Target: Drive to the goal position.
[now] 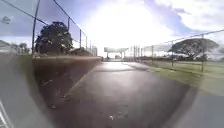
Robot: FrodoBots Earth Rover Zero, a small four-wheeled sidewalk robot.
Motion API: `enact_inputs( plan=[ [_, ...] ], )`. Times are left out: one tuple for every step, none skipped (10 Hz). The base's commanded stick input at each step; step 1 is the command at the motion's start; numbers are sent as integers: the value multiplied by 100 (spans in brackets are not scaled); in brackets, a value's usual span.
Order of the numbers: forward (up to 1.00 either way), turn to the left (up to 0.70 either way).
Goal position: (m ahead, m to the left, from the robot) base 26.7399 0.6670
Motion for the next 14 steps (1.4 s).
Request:
enact_inputs(
  plan=[
    [70, 0],
    [70, 0],
    [70, 0],
    [70, 0],
    [70, 0],
    [70, 0],
    [70, 0],
    [70, 0],
    [70, 0],
    [70, 0],
    [70, 0],
    [70, 0],
    [70, 0],
    [70, 0]
  ],
)
